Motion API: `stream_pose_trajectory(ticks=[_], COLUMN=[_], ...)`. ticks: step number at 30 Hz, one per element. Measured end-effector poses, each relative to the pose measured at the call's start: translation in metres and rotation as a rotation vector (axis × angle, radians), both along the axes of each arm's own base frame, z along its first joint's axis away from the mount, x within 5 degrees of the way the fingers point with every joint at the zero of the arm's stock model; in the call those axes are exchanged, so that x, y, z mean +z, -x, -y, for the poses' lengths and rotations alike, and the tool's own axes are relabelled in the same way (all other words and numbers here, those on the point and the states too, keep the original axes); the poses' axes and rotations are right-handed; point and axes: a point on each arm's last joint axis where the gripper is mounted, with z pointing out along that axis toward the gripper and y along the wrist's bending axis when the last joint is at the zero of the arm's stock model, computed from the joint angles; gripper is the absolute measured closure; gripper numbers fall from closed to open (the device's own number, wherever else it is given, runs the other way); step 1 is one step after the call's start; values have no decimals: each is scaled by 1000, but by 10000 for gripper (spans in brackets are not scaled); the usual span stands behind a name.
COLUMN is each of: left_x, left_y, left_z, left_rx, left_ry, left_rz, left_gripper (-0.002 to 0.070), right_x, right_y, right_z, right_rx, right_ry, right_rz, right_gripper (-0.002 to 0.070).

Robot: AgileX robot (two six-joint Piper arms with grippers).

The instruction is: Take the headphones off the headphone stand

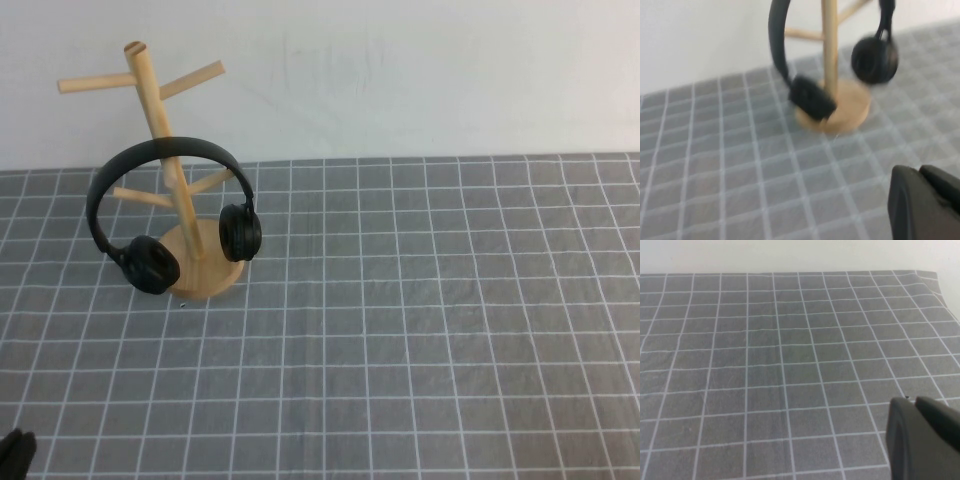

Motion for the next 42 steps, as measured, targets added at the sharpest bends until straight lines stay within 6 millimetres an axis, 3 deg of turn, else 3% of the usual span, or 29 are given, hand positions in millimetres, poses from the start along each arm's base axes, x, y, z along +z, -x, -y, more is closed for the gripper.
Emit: stream_pose_trajectory(ticks=[6,12,18,22,27,30,34,38,42], left_x=[23,57,71,79,98,120,170,213,238], left_y=[1,16,28,33,44,50,64,78,74], left_z=[11,24,26,23,5,-11,-22,-22,-16], left_rx=[-118,-319,-402,-404,-356,-284,-224,-194,-176], left_ry=[123,251,293,373,674,837,837,610,396], left_rz=[227,595,772,859,1031,1106,1102,884,724], left_gripper=[679,679,679,679,679,679,679,679,679], right_x=[0,0,0,0,0,0,0,0,0], right_y=[0,0,0,0,0,0,0,0,0], right_z=[0,0,0,0,0,0,0,0,0], right_rx=[0,0,0,0,0,0,0,0,0], right_ry=[0,0,0,0,0,0,0,0,0], right_rz=[0,0,0,0,0,0,0,0,0], right_gripper=[682,682,682,682,682,682,682,682,682])
